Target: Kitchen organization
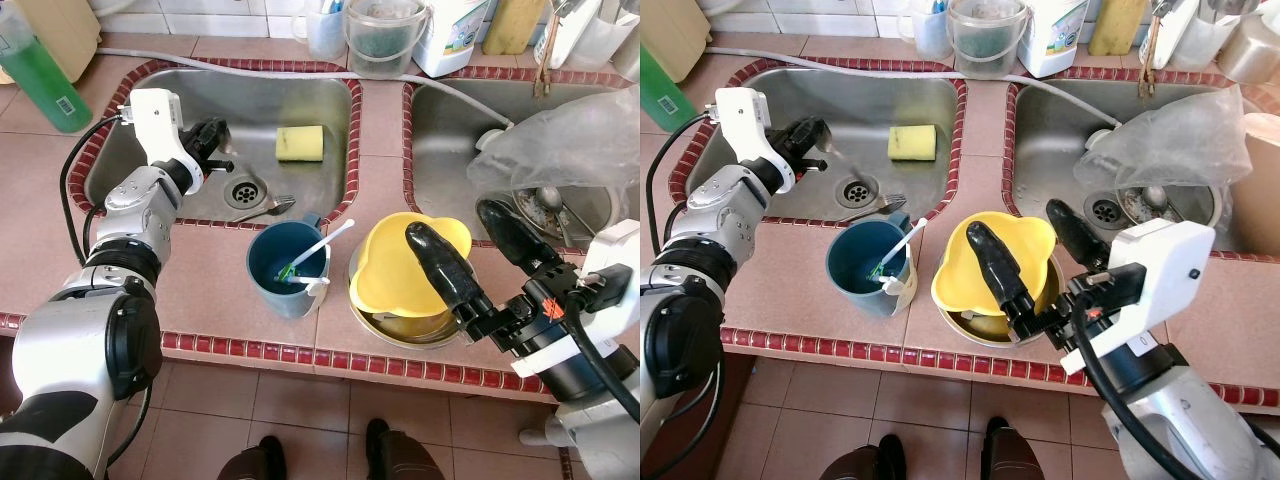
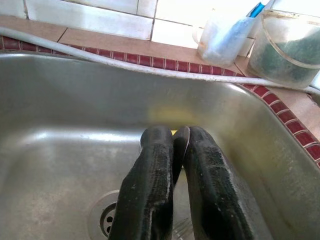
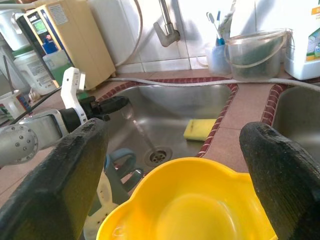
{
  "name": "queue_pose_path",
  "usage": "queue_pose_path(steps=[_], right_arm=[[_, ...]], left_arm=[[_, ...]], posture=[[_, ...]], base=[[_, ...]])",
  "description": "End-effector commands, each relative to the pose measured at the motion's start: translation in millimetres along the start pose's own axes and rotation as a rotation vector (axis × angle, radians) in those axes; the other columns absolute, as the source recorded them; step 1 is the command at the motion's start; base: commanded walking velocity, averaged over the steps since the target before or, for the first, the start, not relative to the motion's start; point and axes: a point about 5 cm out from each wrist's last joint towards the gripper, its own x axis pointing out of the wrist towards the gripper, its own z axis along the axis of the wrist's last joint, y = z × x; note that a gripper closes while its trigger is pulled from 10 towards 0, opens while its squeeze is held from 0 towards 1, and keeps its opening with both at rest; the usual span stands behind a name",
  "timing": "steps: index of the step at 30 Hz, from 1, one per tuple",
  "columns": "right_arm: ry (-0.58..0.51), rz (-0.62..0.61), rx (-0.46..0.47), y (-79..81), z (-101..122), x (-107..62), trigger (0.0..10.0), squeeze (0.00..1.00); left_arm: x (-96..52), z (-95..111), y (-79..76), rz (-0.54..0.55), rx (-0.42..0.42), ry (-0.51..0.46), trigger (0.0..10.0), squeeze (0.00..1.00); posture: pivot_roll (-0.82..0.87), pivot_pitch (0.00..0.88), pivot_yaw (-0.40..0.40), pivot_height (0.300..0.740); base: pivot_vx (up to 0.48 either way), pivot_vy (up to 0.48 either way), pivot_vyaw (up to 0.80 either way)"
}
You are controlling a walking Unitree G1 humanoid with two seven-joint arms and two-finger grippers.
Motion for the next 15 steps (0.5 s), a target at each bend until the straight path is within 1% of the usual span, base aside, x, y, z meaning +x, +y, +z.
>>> queue_pose_path(steps=[1, 15], right_arm=[[-0.009, 0.028, 0.003, 6.3, 2.1, -3.1, 10.0, 0.0], [-0.01, 0.02, 0.004, 7.9, 3.1, -1.4, 10.0, 0.0]], left_arm=[[0.3, 4.7, 1.6, -0.005, 0.008, -0.004, 10.0, 1.0], [0.3, 9.9, 3.6, -0.008, 0.007, -0.014, 10.0, 1.0]], posture=[[-0.36, 0.283, 0.08, 0.74], [-0.34, 0.289, 0.081, 0.74]], base=[[0.0, 0.0, 0.0], [0.0, 0.0, 0.0]])
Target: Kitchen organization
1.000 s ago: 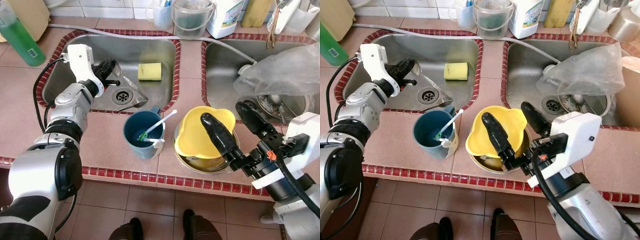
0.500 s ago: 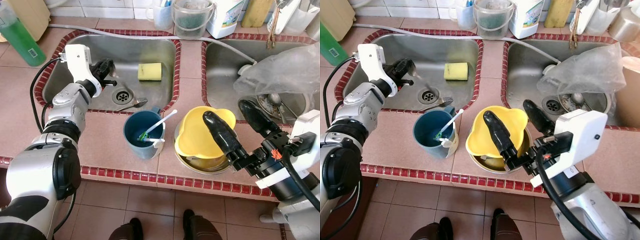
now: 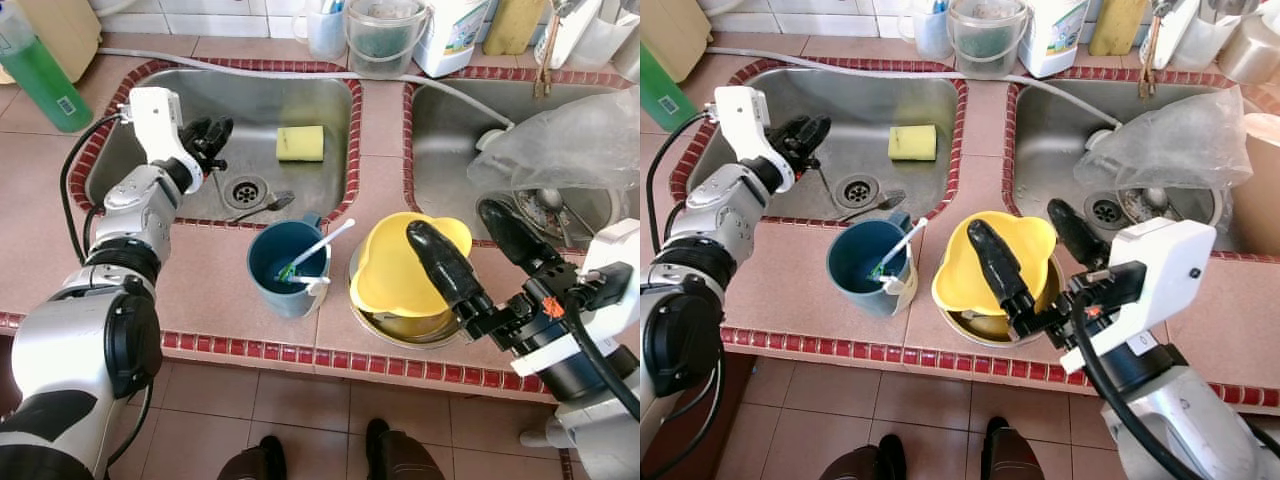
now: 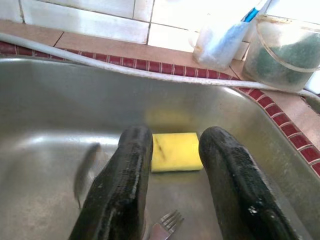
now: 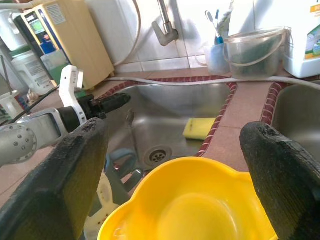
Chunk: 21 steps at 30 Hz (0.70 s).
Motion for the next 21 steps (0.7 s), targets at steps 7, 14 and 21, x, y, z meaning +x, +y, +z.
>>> queue_pose_path(steps=[7, 14, 21], right_arm=[[-0.022, 0.024, -0.013, 5.4, 3, -0.1, 10.0, 0.0], [-0.058, 0.026, -0.009, -0.9, 2, 12.9, 10.0, 0.0], [-0.089, 0.053, 0.003, -3.1, 0, 27.0, 10.0, 0.0]], left_arm=[[-1.0, 10, 5.8, 0.001, 0.003, -0.02, 10.0, 1.0], [-2.1, 15, 8.2, 0.004, -0.011, -0.059, 10.0, 1.0], [-4.5, 13, 9.1, 0.002, -0.015, -0.092, 10.0, 1.0]], posture=[[-0.32, 0.281, 0.083, 0.74], [-0.25, 0.251, 0.085, 0.74], [-0.2, 0.213, 0.081, 0.74]], base=[[0.0, 0.0, 0.0], [0.0, 0.0, 0.0], [0.0, 0.0, 0.0]])
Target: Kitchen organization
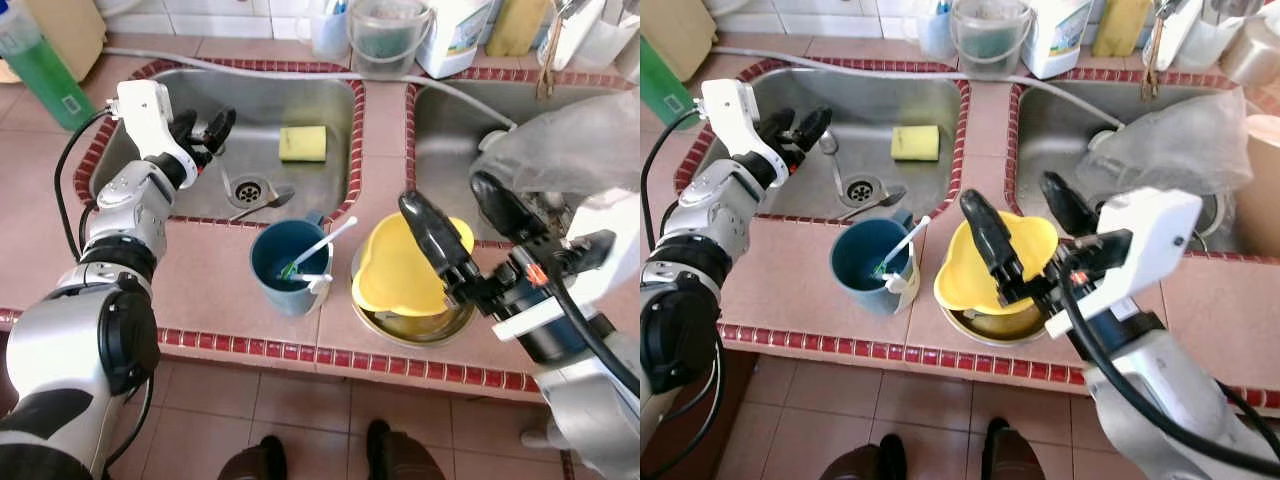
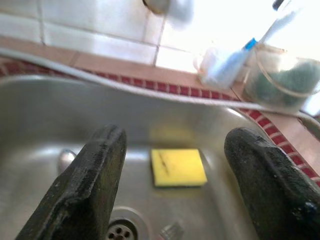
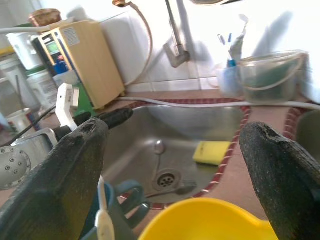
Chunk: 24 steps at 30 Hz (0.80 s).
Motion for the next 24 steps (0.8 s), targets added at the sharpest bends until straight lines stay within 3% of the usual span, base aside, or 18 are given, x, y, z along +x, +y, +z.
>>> queue_pose_path(steps=[1, 2, 3, 4, 5, 19, 24], right_arm=[[-0.012, 0.019, 0.002, 1.0, -1, 2.9, 10.0, 0.0], [-0.026, 0.025, 0.008, 0.5, -2, 6.3, 10.0, 0.0], [-0.032, 0.027, 0.002, 0.3, -3, 8.0, 10.0, 0.0], [-0.035, 0.029, -0.003, 0.2, -3, 9.1, 10.0, 0.0], [-0.042, 0.033, -0.007, -0.8, -4, 11.9, 10.0, 0.0], [-0.092, 0.09, -0.022, -12.5, -9, 29.0, 10.0, 0.0], [-0.08, 0.137, -0.029, -14.8, -14, 29.1, 10.0, 0.0]], left_arm=[[-3.4, 8, 6.8, 0.012, 0.012, -0.049, 10.0, 1.0], [-4.5, 12, 9.2, 0.021, 0.033, -0.075, 10.0, 1.0], [-5.0, 15, 10.3, 0.024, 0.041, -0.091, 10.0, 0.67], [-5.2, 17, 11.0, 0.026, 0.043, -0.101, 10.0, 0.67], [-5.9, 22, 12.2, 0.03, 0.051, -0.126, 10.0, 0.0], [-16.1, 37, 3.9, -0.018, 0.192, -0.249, 10.0, 0.0], [-33.2, 30, -8.8, -0.066, 0.233, -0.265, 10.0, 0.0]], posture=[[-0.18, 0.203, 0.078, 0.74], [-0.18, 0.2, 0.078, 0.74], [-0.17, 0.192, 0.076, 0.74], [-0.17, 0.192, 0.076, 0.74], [-0.16, 0.182, 0.074, 0.74], [-0.1, 0.124, 0.046, 0.74], [-0.09, 0.117, 0.035, 0.74]], base=[[0.0, 0.0, 0.0], [0.0, 0.0, 0.0], [0.0, 0.0, 0.0], [0.0, 0.0, 0.0], [0.0, 0.0, 0.0], [0.0, 0.0, 0.0], [0.0, 0.0, 0.0]])
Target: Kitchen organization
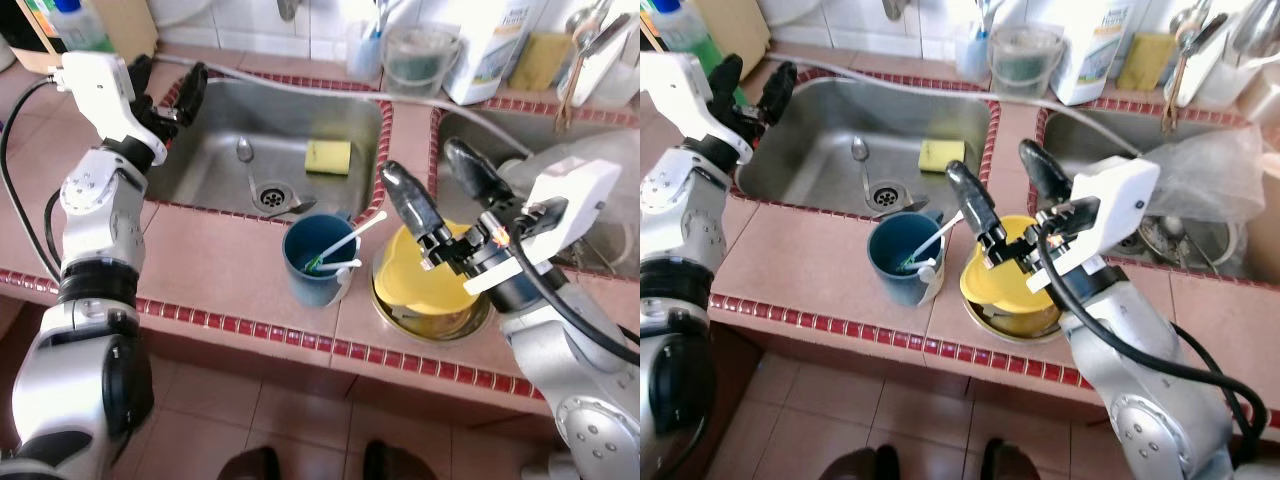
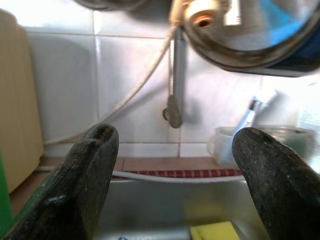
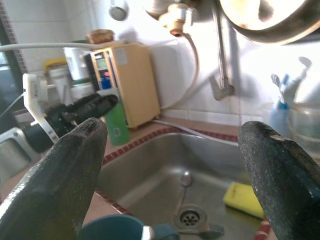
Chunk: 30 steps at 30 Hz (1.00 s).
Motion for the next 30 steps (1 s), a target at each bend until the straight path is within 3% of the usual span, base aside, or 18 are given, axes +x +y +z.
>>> queue_pose_path(steps=[1, 9, 21, 23, 30], right_arm=[[0.01, 0.023, -0.005, 0.4, -3, -3.4, 10.0, 0.0], [0.043, 0.005, -0.029, -6.1, -13, -9.6, 10.0, 0.0], [0.054, -0.051, -0.069, -12.2, -25, -11.7, 10.0, 0.0], [0.057, -0.058, -0.07, -11.7, -29, -12.9, 10.0, 0.0], [0.054, -0.084, -0.066, -12.2, -34, -15.4, 10.0, 0.0]], left_arm=[[-8.5, 2, -7.4, -0.033, 0.031, 0.0, 10.0, 0.0], [-42.6, -9, -20.9, -0.042, 0.034, 0.089, 10.0, 0.0], [-70.6, -18, -47.0, 0.078, 0.062, 0.158, 10.0, 0.0], [-80.7, -27, -55.1, 0.12, 0.014, 0.184, 10.0, 0.0], [-93.0, -25, -74.9, 0.098, -0.004, 0.184, 10.0, 0.0]], posture=[[-0.09, 0.115, 0.034, 0.74], [-0.1, 0.098, 0.033, 0.74], [-0.1, 0.079, 0.027, 0.74], [-0.1, 0.08, 0.025, 0.74], [-0.09, 0.086, 0.023, 0.74]], base=[[0.0, 0.0, 0.0], [0.0, 0.0, 0.0], [0.0, 0.0, 0.0], [0.0, 0.0, 0.0], [0.0, 0.0, 0.0]])
